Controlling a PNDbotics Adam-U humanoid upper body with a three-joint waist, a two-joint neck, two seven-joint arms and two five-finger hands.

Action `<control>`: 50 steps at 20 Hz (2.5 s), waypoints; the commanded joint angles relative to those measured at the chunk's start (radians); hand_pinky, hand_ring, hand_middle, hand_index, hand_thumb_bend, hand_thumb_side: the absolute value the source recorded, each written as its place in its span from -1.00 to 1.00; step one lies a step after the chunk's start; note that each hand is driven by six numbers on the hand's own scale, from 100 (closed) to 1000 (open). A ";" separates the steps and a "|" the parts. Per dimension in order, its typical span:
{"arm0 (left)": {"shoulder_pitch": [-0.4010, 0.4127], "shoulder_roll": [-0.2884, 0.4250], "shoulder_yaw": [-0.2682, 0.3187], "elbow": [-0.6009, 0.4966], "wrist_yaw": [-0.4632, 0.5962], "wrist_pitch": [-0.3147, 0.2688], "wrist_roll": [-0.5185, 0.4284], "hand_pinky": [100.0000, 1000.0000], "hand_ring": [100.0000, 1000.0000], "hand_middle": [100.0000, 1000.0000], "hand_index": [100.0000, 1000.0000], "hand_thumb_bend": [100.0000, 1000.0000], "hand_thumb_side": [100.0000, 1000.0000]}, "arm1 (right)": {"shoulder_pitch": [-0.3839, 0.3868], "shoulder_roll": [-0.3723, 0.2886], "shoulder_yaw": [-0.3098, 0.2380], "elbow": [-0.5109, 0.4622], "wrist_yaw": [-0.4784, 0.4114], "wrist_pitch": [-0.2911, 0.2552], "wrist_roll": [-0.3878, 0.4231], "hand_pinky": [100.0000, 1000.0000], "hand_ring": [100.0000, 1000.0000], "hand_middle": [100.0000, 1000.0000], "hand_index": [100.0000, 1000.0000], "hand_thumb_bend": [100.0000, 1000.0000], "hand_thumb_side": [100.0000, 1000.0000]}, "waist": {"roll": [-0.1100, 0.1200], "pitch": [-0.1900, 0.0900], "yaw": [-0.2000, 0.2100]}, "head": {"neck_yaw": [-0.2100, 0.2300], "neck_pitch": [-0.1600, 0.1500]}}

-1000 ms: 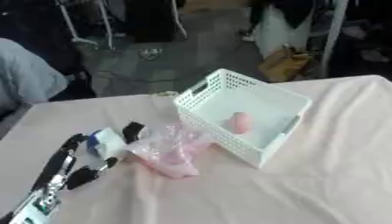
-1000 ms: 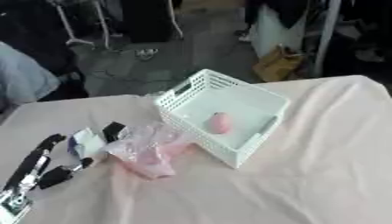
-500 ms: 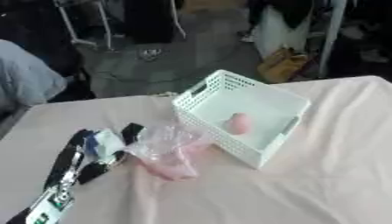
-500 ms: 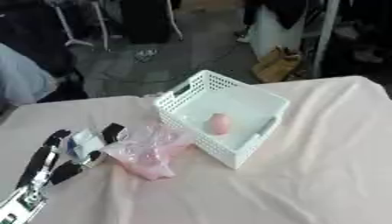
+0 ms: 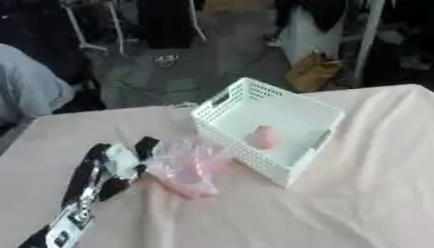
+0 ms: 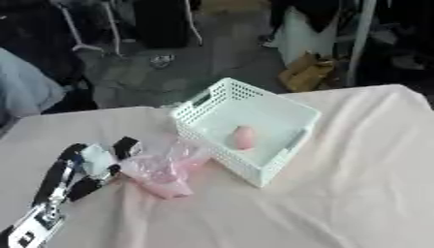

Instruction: Pick up objects on the table and place them in the box.

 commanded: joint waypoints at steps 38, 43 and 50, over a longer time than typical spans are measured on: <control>-0.054 -0.019 0.030 0.046 0.059 -0.015 0.255 -0.81 -0.12 -0.32 0.17 0.18 0.13 | -0.019 -0.010 -0.005 -0.015 -0.005 0.024 -0.026 0.67 0.84 0.63 0.65 -1.00 0.50 | -0.008 -0.001 -0.004 | 0.013 -0.014; -0.060 -0.024 0.020 0.083 0.035 0.006 0.211 -0.82 -0.15 -0.31 0.13 0.14 0.05 | -0.023 -0.013 -0.006 -0.015 -0.009 0.016 -0.031 0.67 0.83 0.63 0.65 -1.00 0.50 | -0.008 0.000 -0.006 | 0.013 -0.008; -0.080 -0.020 -0.001 0.113 -0.085 0.034 0.004 -0.62 0.01 -0.11 0.34 0.20 -0.05 | -0.023 -0.015 -0.007 -0.015 -0.019 0.013 -0.033 0.67 0.84 0.63 0.65 -1.00 0.51 | -0.008 -0.001 -0.007 | 0.010 0.000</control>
